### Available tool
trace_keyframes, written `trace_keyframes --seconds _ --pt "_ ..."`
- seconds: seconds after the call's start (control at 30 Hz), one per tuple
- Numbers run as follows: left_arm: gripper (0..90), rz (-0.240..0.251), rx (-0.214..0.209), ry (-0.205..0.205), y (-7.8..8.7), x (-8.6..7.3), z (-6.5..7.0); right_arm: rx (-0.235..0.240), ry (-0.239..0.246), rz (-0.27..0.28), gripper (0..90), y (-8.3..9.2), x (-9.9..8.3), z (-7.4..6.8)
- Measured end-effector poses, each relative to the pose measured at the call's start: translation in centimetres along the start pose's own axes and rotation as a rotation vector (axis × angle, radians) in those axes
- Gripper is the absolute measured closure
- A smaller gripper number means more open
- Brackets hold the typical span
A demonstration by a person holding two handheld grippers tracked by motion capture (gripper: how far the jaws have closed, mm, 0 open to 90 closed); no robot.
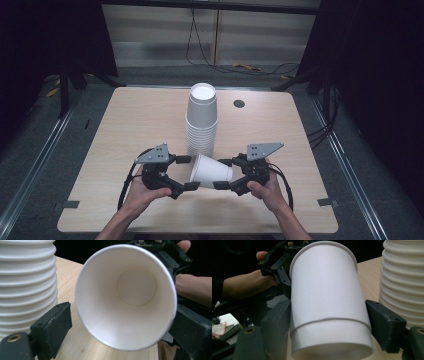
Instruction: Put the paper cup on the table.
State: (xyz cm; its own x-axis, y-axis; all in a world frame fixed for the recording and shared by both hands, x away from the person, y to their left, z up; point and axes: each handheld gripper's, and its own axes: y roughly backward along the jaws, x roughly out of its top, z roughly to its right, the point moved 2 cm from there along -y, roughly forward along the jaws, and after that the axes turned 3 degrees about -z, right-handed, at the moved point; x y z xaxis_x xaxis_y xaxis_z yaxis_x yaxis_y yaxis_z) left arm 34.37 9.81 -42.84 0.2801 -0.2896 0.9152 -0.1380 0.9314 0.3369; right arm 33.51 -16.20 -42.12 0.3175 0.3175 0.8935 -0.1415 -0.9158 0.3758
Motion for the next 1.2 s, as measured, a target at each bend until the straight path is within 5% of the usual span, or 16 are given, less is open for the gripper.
trace_keyframes --seconds 0.47,1.2 --pt "0.0 -0.005 -0.036 -0.023 -1.0 0.3 -0.1 0.021 0.014 0.005 24.0 0.1 0.3 -0.2" --pt "7.2 -0.003 -0.108 -0.09 -1.1 0.4 0.2 0.071 0.03 -0.015 23.7 -0.6 0.2 -0.5"
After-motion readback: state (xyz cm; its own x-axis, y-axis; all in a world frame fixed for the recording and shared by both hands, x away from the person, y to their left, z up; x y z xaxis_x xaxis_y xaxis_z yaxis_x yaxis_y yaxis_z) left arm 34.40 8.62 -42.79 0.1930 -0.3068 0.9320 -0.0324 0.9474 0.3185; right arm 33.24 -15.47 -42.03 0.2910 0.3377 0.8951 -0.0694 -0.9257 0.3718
